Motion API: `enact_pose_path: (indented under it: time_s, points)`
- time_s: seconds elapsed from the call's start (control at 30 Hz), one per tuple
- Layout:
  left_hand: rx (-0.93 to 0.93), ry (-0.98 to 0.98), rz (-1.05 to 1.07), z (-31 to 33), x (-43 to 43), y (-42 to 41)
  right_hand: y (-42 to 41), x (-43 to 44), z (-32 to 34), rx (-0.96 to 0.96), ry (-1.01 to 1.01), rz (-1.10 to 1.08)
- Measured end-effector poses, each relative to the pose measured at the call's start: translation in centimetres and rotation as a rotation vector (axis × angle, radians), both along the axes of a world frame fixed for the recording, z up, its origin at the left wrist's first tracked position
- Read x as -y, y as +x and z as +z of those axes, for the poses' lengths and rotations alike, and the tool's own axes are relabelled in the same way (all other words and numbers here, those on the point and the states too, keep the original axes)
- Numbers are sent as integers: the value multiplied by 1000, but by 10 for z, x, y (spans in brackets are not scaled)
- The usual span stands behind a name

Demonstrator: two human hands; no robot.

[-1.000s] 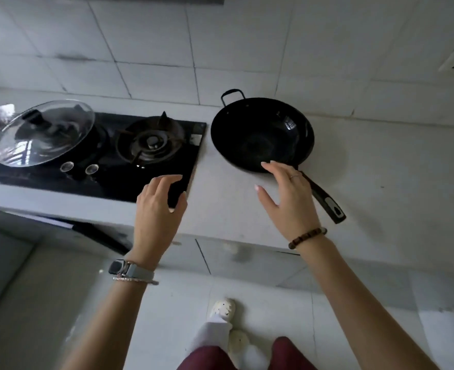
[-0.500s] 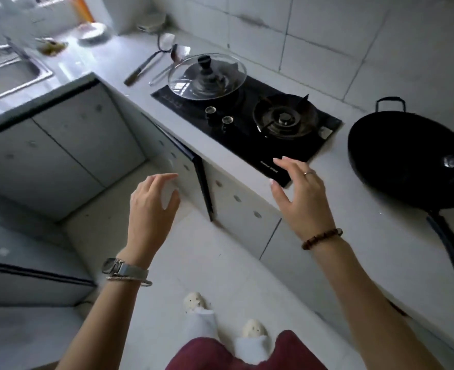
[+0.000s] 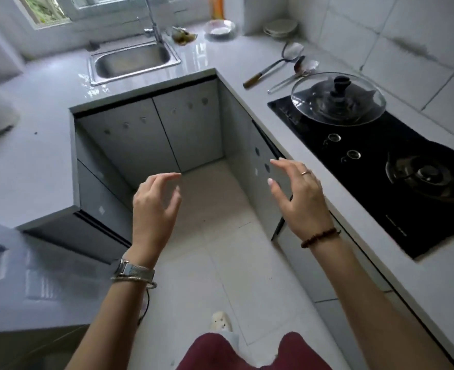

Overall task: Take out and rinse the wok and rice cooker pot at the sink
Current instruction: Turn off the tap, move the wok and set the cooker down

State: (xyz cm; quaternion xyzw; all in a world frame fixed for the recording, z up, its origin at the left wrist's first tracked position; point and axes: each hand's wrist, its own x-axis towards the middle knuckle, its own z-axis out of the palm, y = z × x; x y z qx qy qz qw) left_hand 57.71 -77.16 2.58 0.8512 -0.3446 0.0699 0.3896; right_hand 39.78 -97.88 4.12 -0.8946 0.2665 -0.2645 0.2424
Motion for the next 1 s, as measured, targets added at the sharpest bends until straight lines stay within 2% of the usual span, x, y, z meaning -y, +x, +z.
enact_pose_path:
  time_s: [0.47,1.0]
  points:
    - [59,57,261,8,-40,152,197,3,-4,-5,33,255]
    - [33,62,690,18,18,276,432,86,12,1,-25,632]
